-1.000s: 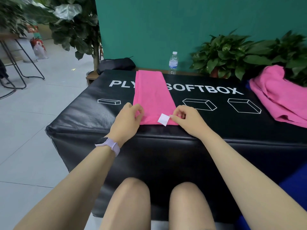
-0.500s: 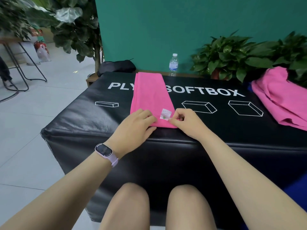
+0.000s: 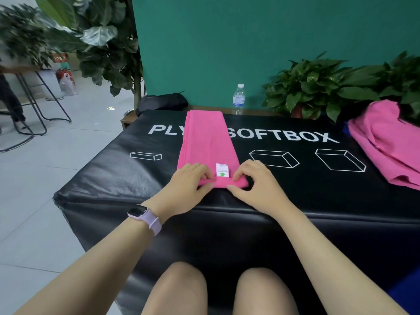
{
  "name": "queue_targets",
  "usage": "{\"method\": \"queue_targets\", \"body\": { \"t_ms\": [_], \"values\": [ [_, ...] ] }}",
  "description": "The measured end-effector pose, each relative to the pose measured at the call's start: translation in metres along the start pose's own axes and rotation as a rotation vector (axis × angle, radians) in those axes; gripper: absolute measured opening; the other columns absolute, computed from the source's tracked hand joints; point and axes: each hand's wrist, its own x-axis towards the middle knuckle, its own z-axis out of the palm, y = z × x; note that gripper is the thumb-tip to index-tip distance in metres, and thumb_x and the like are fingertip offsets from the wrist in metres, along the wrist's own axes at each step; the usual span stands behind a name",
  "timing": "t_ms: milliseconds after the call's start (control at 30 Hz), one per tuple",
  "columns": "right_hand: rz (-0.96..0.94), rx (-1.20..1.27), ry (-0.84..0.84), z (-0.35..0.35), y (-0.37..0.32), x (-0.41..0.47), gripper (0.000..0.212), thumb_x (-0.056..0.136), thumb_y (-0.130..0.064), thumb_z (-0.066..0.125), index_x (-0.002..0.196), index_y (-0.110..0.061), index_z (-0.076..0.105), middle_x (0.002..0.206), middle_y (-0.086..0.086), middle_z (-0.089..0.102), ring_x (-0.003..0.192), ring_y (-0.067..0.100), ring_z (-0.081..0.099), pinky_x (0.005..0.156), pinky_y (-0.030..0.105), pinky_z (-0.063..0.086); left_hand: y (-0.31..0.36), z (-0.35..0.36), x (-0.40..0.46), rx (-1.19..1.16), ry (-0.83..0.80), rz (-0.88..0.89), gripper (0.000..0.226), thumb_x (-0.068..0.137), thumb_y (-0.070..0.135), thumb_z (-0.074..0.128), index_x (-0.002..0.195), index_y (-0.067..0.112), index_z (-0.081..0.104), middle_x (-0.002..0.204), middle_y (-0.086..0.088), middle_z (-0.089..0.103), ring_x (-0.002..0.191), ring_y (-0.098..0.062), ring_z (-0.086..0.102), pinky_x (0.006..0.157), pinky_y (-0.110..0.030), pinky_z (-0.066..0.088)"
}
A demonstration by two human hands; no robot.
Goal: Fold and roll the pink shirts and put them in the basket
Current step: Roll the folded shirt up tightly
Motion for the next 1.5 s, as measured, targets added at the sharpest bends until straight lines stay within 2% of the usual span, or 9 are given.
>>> {"method": "queue_targets", "body": {
  "t_ms": [233, 467, 633, 767, 1033, 1100, 1233, 1400, 1500],
  "values": [
    [-0.036, -0.082, 0.050, 0.001, 0.000, -0.001, 0.020, 0.087, -0.043, 0.074, 0.084, -0.026, 0.064, 0.086, -0.016, 0.056, 0.098, 0.008, 0.050, 0.084, 0.023, 0.044, 0.003, -0.006, 0.014, -0.038, -0.061, -0.044, 0.013, 0.099, 0.032, 0.060, 0.098, 0.020, 0.062, 0.089, 0.009, 0.060, 0.087, -0.016, 0.053, 0.080, -0.034, 0.044],
    [0.095, -0.047, -0.037, 0.007, 0.005, 0.010, 0.027, 0.098, -0.043, 0.059, 0.078, -0.026, 0.063, 0.085, -0.013, 0.057, 0.086, 0.008, 0.054, 0.079, 0.030, 0.047, 0.015, 0.011, 0.027, 0.565, -0.022, -0.032, 0.011, 0.095, 0.015, 0.038, 0.086, 0.020, 0.041, 0.086, 0.002, 0.042, 0.081, -0.024, 0.034, 0.072, -0.036, 0.018],
    [0.300, -0.112, -0.081, 0.012, 0.001, 0.028, 0.047, 0.104, -0.047, 0.045, 0.072, -0.014, 0.055, 0.067, -0.003, 0.053, 0.071, 0.023, 0.053, 0.063, 0.038, 0.040, 0.005, 0.005, 0.041, 0.356, -0.144, -0.135, 0.025, 0.103, 0.016, 0.028, 0.082, 0.017, 0.042, 0.079, -0.002, 0.051, 0.087, -0.030, 0.045, 0.082, -0.040, 0.030],
    [0.338, -0.221, -0.076, 0.016, 0.001, 0.030, 0.041, 0.105, -0.050, 0.038, 0.083, -0.019, 0.052, 0.072, -0.005, 0.055, 0.076, 0.027, 0.057, 0.067, 0.039, 0.043, 0.003, 0.004, 0.035, 0.129, -0.102, -0.165, 0.016, 0.104, 0.020, 0.026, 0.095, 0.020, 0.039, 0.069, 0.005, 0.046, 0.076, -0.027, 0.042, 0.082, -0.040, 0.030],
    [0.305, -0.285, -0.051, 0.020, 0.000, 0.029, 0.026, 0.104, -0.050, 0.041, 0.096, -0.026, 0.046, 0.076, -0.008, 0.058, 0.071, 0.015, 0.056, 0.061, 0.037, 0.042, 0.042, 0.017, 0.012, 0.691, 0.166, -0.001, 0.038, 0.083, 0.005, 0.030, 0.109, 0.015, 0.056, 0.097, -0.004, 0.052, 0.090, -0.027, 0.048, 0.076, -0.034, 0.031],
    [0.321, -0.273, -0.052, 0.019, -0.001, 0.028, 0.026, 0.104, -0.050, 0.042, 0.097, -0.025, 0.048, 0.077, -0.009, 0.058, 0.073, 0.015, 0.057, 0.064, 0.037, 0.043, 0.038, 0.017, 0.013, 0.635, 0.138, -0.010, 0.037, 0.086, 0.002, 0.043, 0.120, 0.014, 0.051, 0.096, -0.002, 0.057, 0.088, -0.024, 0.052, 0.068, -0.032, 0.026],
    [0.288, -0.366, -0.046, 0.020, -0.007, 0.031, 0.023, 0.105, -0.039, 0.043, 0.101, -0.017, 0.052, 0.102, 0.000, 0.056, 0.098, 0.022, 0.052, 0.078, 0.039, 0.044, 0.027, 0.007, 0.012, 0.447, 0.127, -0.064, 0.008, 0.097, 0.021, 0.056, 0.103, 0.015, 0.059, 0.095, -0.004, 0.062, 0.093, -0.025, 0.057, 0.066, -0.031, 0.031],
    [0.146, -0.633, 0.032, 0.035, -0.032, 0.036, 0.019, 0.095, -0.004, 0.048, 0.112, -0.012, 0.050, 0.110, 0.007, 0.055, 0.101, 0.026, 0.050, 0.083, 0.033, 0.039, 0.023, 0.014, 0.020, 0.378, 0.145, -0.087, 0.022, 0.098, 0.032, 0.058, 0.100, 0.010, 0.063, 0.095, -0.005, 0.060, 0.093, -0.025, 0.053, 0.074, -0.032, 0.034],
    [0.177, -0.527, 0.056, 0.029, -0.038, 0.030, 0.008, 0.097, -0.008, 0.052, 0.103, -0.012, 0.055, 0.102, 0.003, 0.060, 0.096, 0.023, 0.054, 0.075, 0.029, 0.033, 0.020, 0.012, 0.026, 0.318, 0.115, -0.077, 0.026, 0.100, 0.035, 0.056, 0.097, 0.009, 0.062, 0.092, -0.006, 0.060, 0.086, -0.022, 0.045, 0.076, -0.033, 0.034]
  ]
}}
